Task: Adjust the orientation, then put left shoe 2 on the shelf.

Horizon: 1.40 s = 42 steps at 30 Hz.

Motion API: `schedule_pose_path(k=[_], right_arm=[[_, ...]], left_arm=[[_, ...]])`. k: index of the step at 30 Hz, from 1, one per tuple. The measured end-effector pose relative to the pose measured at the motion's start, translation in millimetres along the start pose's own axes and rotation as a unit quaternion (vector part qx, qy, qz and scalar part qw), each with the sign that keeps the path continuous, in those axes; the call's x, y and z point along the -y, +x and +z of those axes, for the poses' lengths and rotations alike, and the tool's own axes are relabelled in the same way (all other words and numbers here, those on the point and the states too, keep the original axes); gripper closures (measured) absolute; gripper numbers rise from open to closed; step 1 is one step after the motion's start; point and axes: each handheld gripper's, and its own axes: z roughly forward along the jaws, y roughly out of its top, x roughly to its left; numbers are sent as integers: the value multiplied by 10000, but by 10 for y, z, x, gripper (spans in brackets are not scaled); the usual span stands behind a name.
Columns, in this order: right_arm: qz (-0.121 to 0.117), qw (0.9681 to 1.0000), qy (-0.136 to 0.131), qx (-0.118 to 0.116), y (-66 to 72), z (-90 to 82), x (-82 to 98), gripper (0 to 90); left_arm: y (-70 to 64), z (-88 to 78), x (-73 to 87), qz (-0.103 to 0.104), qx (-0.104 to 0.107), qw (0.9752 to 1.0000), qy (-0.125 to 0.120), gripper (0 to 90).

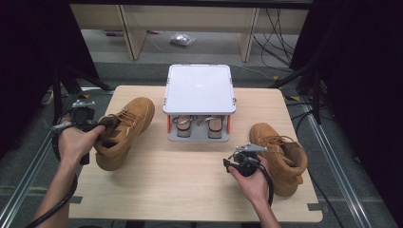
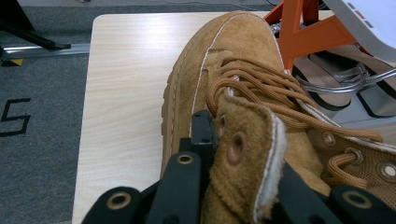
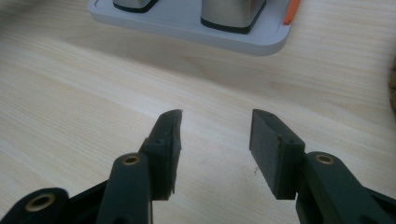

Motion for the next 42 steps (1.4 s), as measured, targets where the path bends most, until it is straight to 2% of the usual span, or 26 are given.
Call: schedule_pose_path(k=[1, 2, 3, 6, 7, 15, 16, 22, 24, 30, 31, 32, 38, 39, 40, 41, 42], right_arm=[[-9, 10000, 8, 16, 3, -7, -2, 539], [-127, 9999, -37, 25, -14, -6, -6, 539], [-3, 10000, 31, 24, 6, -18, -5, 539], [15, 10000, 27, -1, 5, -18, -6, 538], [-129, 9998, -108, -54, -23, 5, -8, 539], [-88, 9999, -49, -21, -12, 11, -12, 539], [-180, 9998, -66, -33, -17, 13, -12, 539], [-155, 9998, -84, -20, -4, 13, -24, 539], [-69, 9999, -108, -6, 2, 8, -23, 539], [-93, 9999, -86, -21, 0, 14, -15, 539], [-77, 9999, -79, -25, 3, 15, -12, 539], [41, 10000, -40, -36, 24, 10, -7, 539], [9, 10000, -56, -34, 19, 17, -9, 539], [-114, 9999, -91, -27, -2, 24, -10, 539], [-17, 10000, -73, -36, 14, 24, -5, 539], [-44, 10000, -84, -3, 16, 21, -2, 539], [66, 10000, -49, -50, 34, 24, 4, 539]], left_arm=[[-1, -12, -14, 2, -1, 10000, 18, 851], [-1, -15, -25, -5, 2, 10000, -32, 851], [-2, -24, -40, -1, 1, 10000, -39, 851], [-8, -45, -88, 16, -16, 10000, -95, 851], [-15, -47, -110, 3, -19, 9999, -127, 851], [-43, -65, -235, 37, -41, 9998, -200, 851], [-43, -67, -246, 42, -44, 9998, -203, 851], [-63, -54, -335, 99, -83, 9996, -237, 851], [-73, -43, -366, 110, -81, 9996, -249, 850], [-126, -22, -463, 200, -83, 9993, -314, 851], [-140, -14, -475, 179, -77, 9992, -357, 851], [-146, -14, -489, 203, -80, 9991, -359, 851], [-190, -1, -591, 219, -91, 9989, -394, 850], [-196, 3, -609, 215, -92, 9988, -424, 850], [-200, 3, -623, 213, -90, 9988, -427, 850], [-206, 5, -642, 208, -89, 9988, -444, 850], [-210, 7, -660, 200, -92, 9986, -473, 851]])
